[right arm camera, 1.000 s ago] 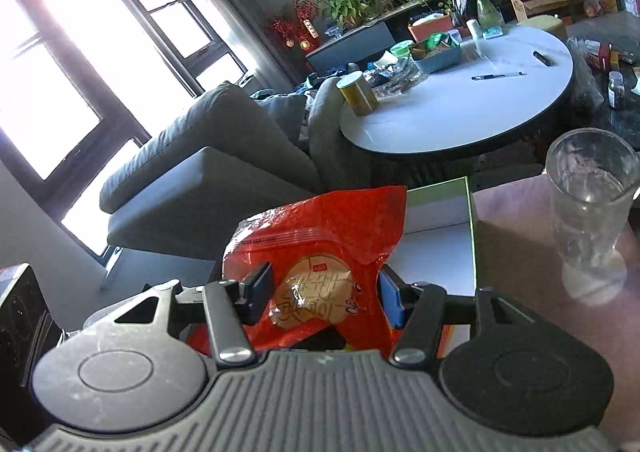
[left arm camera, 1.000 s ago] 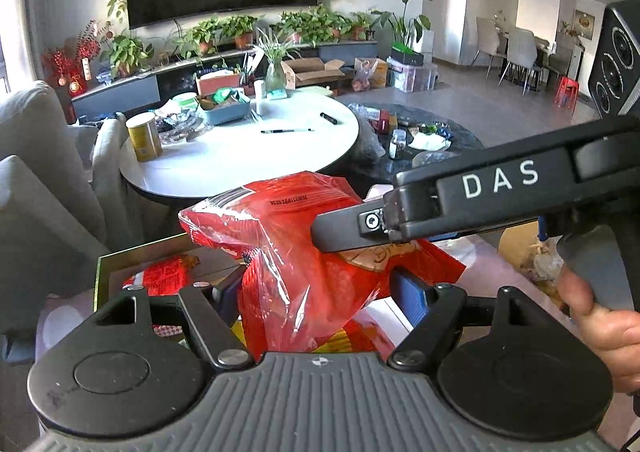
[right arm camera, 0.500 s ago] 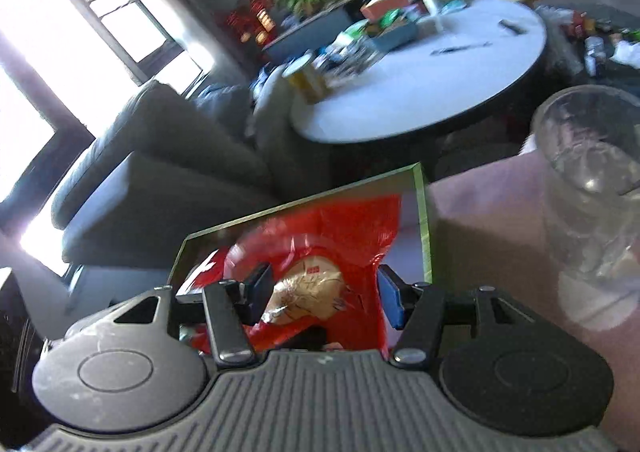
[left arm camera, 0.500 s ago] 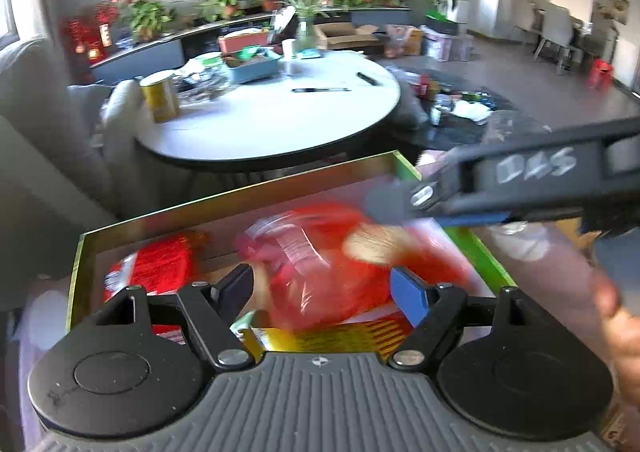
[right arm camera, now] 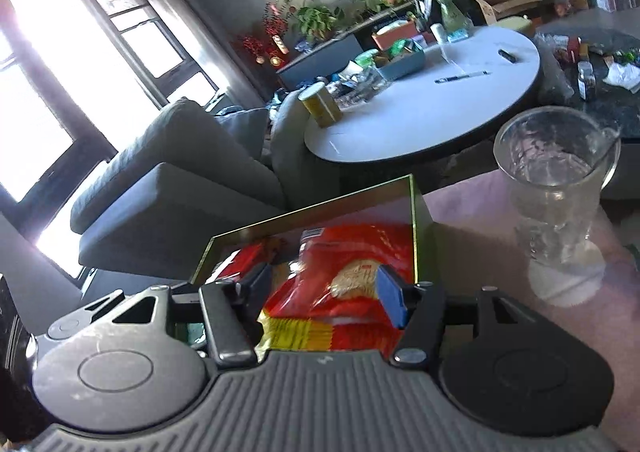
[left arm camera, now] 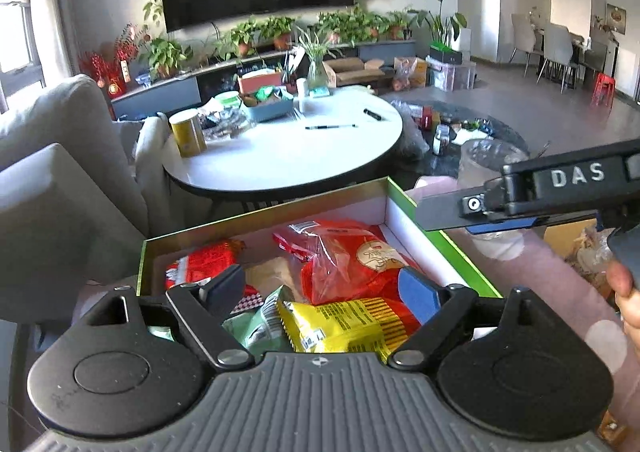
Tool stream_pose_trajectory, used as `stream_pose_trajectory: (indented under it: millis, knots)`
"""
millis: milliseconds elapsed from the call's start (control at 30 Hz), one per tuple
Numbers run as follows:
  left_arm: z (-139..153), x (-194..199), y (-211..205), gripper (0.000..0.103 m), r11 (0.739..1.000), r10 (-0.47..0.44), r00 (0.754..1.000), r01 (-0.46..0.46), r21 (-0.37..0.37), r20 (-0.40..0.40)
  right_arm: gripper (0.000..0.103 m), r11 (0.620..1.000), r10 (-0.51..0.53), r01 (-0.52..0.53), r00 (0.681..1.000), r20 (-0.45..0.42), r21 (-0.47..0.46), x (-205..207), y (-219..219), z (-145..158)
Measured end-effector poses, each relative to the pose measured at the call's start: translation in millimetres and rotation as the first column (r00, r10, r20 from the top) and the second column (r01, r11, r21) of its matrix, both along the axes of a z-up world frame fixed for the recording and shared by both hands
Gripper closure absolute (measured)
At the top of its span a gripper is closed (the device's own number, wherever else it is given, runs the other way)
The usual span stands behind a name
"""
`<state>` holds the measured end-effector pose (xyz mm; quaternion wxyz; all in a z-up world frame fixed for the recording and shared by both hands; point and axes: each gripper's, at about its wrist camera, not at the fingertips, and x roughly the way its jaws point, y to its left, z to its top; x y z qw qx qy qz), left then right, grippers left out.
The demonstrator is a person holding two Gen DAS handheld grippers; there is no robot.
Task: Organize snacks
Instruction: 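Lower the red cookie-print bag into the box and open both grippers, then move the left gripper to the long biscuit pack while the right approaches the yellow-blue bread pack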
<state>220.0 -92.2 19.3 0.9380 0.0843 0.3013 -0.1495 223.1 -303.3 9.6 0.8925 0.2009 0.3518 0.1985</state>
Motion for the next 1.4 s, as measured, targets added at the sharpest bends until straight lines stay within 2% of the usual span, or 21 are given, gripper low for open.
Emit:
stream_pose_trajectory:
  millis: [200,367,567,867,1067,1400]
  knots:
    - [18,-36,18,0.015,0.999,0.046,0.998,-0.045,-0.021,0.041,0.052,0.998,0.057,-0.058,0.997,0.056,0.010,-33,5,17]
    - [26,-70,38,0.010,0.996,0.082,0.994,-0.078,-0.054,0.070,0.052,0.994,0.109,-0.110,0.990,0.090,0.002,-64,10,24]
    - [22,-111,58,0.008,0.994,0.109,0.989,-0.107,-0.030,0.101,0.051,0.987,0.158,-0.153,0.979,0.127,-0.053,-98,23,26]
    - [2,-143,84,0.008,0.985,0.171,0.984,-0.170,-0.039,0.039,0.051,0.974,0.210,-0.197,0.969,0.129,-0.112,-134,46,17]
    - [-4,-161,91,0.008,0.983,0.184,0.982,-0.184,-0.017,0.048,0.048,0.967,0.210,-0.186,0.968,0.138,-0.173,-151,57,12]
    - [-18,-181,104,0.007,0.977,0.212,0.977,-0.211,-0.020,0.022,0.044,0.963,0.198,-0.173,0.975,0.106,-0.205,-171,64,0]
